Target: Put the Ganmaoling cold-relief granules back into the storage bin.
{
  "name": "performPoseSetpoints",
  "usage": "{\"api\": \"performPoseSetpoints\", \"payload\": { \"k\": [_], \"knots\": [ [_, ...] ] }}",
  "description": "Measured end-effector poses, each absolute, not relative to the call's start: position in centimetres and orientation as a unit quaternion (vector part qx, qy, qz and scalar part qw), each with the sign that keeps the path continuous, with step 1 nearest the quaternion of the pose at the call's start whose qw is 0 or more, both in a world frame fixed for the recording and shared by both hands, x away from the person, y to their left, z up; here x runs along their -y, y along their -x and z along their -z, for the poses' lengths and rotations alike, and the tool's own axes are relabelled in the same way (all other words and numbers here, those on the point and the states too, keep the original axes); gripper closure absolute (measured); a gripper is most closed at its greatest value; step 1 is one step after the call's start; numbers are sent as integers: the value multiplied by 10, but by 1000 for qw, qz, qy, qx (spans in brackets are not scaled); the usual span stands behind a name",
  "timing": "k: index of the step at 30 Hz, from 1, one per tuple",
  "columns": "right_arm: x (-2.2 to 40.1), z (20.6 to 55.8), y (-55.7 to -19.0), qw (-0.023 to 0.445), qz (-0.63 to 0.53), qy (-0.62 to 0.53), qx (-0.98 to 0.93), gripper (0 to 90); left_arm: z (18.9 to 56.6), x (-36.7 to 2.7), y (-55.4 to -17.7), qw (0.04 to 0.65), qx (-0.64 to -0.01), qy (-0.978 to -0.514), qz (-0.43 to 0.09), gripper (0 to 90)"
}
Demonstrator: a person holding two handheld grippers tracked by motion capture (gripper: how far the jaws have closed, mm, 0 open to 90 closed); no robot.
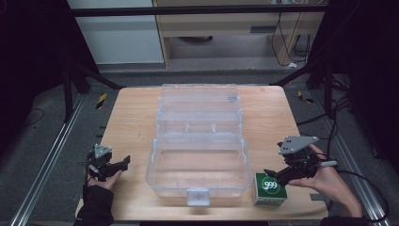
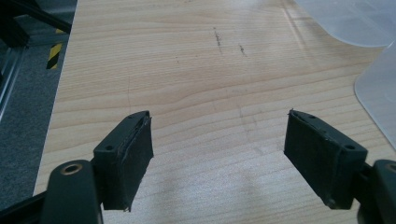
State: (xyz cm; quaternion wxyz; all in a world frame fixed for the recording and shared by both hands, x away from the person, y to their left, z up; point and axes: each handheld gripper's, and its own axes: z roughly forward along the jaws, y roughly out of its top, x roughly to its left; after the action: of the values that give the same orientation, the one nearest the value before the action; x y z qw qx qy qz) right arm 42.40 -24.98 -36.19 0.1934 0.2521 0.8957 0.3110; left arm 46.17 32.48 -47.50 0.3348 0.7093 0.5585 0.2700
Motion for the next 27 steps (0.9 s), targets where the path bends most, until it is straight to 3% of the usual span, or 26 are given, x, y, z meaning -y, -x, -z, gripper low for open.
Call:
{"api": "performPoseSetpoints", "payload": {
  "k": [27],
  "knots": [
    [241,391,-410,123,-233,-188,-946,33,476,-324,-462,332,-556,-713,-269,230]
  ]
}}
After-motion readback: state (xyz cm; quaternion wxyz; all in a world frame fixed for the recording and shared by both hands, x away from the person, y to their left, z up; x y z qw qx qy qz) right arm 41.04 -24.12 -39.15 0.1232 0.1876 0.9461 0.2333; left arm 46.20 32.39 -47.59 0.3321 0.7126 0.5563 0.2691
